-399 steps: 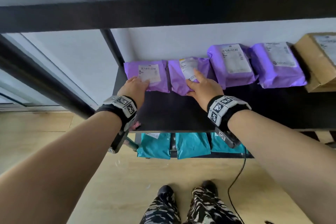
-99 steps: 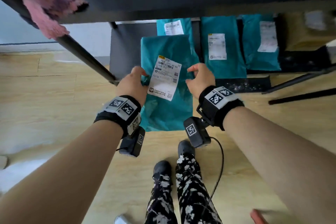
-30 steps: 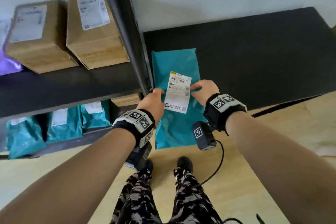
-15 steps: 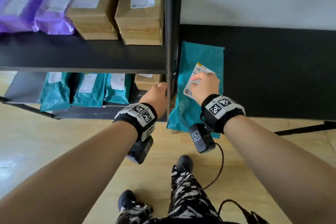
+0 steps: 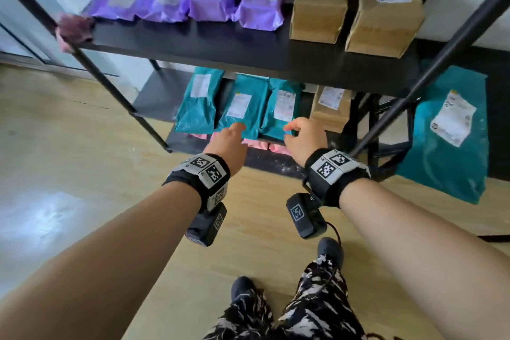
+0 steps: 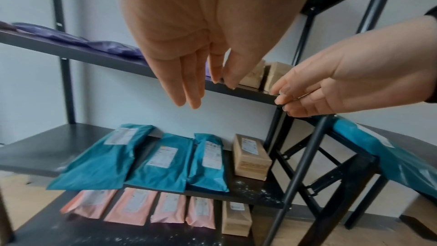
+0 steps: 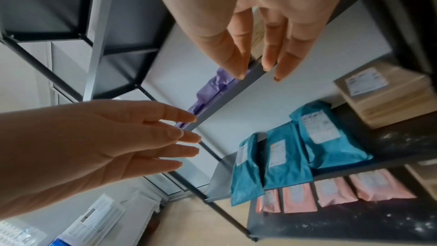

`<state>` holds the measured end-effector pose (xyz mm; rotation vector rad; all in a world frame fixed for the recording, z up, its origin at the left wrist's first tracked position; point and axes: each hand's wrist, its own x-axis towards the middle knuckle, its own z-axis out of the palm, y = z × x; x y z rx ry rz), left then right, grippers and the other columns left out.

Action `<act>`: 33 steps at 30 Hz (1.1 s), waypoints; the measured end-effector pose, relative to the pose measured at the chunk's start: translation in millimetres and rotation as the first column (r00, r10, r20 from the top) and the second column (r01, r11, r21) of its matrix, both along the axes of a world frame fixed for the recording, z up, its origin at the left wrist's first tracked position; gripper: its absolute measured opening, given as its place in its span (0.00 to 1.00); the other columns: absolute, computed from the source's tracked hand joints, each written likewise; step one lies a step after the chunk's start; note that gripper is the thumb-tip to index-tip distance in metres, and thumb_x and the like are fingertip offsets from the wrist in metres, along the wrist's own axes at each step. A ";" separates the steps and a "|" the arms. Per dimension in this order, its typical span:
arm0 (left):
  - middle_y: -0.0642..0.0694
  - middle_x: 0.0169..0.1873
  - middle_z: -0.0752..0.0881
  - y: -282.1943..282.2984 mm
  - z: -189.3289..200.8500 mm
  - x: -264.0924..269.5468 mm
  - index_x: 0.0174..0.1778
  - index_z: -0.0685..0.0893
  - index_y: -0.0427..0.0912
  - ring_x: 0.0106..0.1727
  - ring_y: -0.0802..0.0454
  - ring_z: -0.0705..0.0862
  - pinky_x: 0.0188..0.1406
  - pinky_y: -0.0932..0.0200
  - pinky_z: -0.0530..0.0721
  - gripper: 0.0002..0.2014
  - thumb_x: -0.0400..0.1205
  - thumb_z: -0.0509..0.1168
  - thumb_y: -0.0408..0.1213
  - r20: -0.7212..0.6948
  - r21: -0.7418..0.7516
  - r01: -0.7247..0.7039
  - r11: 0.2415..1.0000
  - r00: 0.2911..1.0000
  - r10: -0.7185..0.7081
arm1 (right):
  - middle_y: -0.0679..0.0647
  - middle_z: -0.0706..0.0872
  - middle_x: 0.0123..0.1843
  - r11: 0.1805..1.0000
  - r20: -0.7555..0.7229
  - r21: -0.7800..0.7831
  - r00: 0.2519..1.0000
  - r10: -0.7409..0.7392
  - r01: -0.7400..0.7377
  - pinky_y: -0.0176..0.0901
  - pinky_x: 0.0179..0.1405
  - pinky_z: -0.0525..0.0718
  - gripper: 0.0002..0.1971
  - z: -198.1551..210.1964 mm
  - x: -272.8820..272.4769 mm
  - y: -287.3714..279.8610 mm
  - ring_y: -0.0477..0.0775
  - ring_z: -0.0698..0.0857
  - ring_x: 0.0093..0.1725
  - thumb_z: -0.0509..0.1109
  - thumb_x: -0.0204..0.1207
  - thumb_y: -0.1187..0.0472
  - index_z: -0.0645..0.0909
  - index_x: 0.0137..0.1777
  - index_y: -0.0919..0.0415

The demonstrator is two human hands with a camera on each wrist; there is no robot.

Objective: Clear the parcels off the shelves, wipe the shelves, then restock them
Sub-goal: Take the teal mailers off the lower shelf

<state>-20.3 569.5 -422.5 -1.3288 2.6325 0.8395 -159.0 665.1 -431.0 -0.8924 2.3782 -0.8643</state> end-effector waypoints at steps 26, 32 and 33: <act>0.40 0.66 0.80 -350.3 -162.8 57.7 0.72 0.72 0.39 0.65 0.42 0.80 0.60 0.54 0.76 0.20 0.83 0.60 0.35 0.060 0.058 -0.190 0.980 0.981 0.186 | 0.58 0.84 0.61 0.995 0.148 0.100 0.988 -0.035 0.021 0.36 0.53 0.74 0.14 -166.7 46.2 -335.2 0.56 0.82 0.61 0.68 0.76 0.64 0.82 0.62 0.62; 0.42 0.65 0.81 -418.4 -253.3 31.3 0.71 0.74 0.41 0.65 0.44 0.80 0.63 0.55 0.75 0.20 0.82 0.61 0.36 0.023 0.046 -0.139 0.989 0.990 0.138 | 0.59 0.83 0.63 0.995 0.136 0.083 0.988 -0.073 0.062 0.40 0.60 0.75 0.18 -245.9 27.3 -396.3 0.57 0.81 0.62 0.70 0.75 0.61 0.79 0.64 0.62; 0.42 0.65 0.81 -428.7 -268.1 25.1 0.70 0.75 0.42 0.65 0.44 0.80 0.63 0.55 0.75 0.20 0.81 0.61 0.37 0.023 0.044 -0.133 0.990 0.991 0.133 | 0.58 0.82 0.64 0.994 0.136 0.082 0.988 -0.077 0.066 0.41 0.61 0.75 0.19 -257.9 23.4 -405.8 0.57 0.81 0.64 0.71 0.75 0.61 0.78 0.66 0.62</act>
